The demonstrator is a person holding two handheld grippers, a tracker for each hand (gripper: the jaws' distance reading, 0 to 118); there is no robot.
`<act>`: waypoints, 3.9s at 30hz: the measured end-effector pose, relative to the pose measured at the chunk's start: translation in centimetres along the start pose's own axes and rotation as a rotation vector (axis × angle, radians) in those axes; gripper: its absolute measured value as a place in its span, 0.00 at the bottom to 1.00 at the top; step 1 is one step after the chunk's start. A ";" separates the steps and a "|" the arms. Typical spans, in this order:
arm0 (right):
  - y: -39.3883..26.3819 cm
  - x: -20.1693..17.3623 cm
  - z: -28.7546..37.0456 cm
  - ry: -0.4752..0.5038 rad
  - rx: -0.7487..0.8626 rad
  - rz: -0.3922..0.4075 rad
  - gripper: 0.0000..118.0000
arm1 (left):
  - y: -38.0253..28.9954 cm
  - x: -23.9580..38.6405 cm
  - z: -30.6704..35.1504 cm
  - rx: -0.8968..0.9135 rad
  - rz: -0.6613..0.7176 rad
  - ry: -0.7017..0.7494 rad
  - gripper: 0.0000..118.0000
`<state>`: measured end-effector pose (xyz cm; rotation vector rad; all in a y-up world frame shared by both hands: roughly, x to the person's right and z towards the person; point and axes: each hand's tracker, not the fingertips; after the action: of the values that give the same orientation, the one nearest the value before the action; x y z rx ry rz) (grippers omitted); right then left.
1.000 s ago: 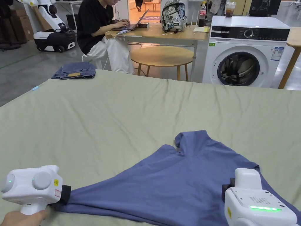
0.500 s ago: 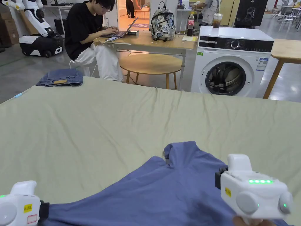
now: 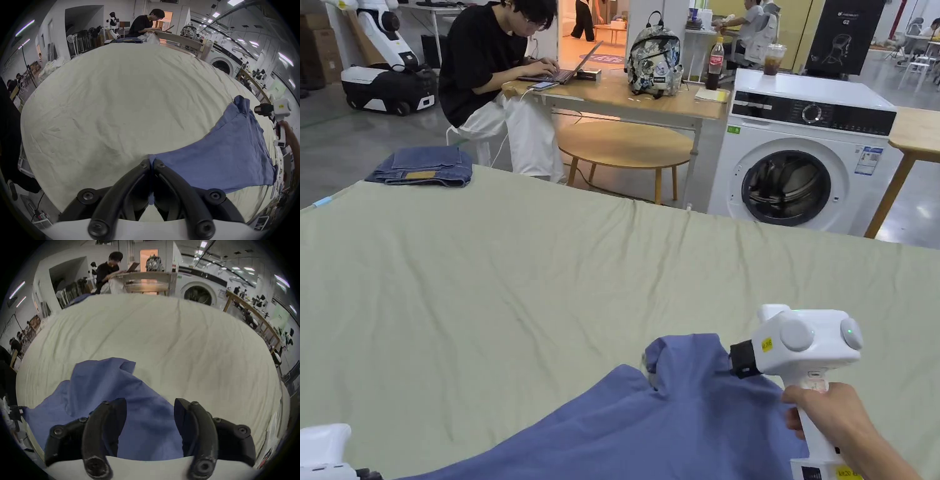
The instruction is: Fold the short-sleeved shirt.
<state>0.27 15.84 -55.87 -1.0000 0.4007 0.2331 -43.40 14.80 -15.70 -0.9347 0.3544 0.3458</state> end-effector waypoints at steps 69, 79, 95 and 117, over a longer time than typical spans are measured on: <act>7.5 11.4 40.8 -0.487 0.883 -0.216 0.02 | 38.3 21.2 23.3 0.694 -0.230 -0.130 0.00; 11.4 12.3 42.2 -0.516 0.932 -0.213 0.02 | 41.5 23.0 23.9 0.721 -0.239 -0.130 0.00; -2.2 8.4 37.8 -0.505 0.821 -0.156 0.02 | 29.5 17.3 18.2 0.641 -0.230 -0.168 0.00; -24.1 1.6 37.1 -0.428 0.674 -0.119 0.02 | 7.8 8.6 17.7 0.523 -0.207 -0.210 0.00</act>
<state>18.77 34.85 -20.42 -0.2921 0.0133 0.1787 -36.61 34.87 -15.40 -0.4105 0.1396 0.1457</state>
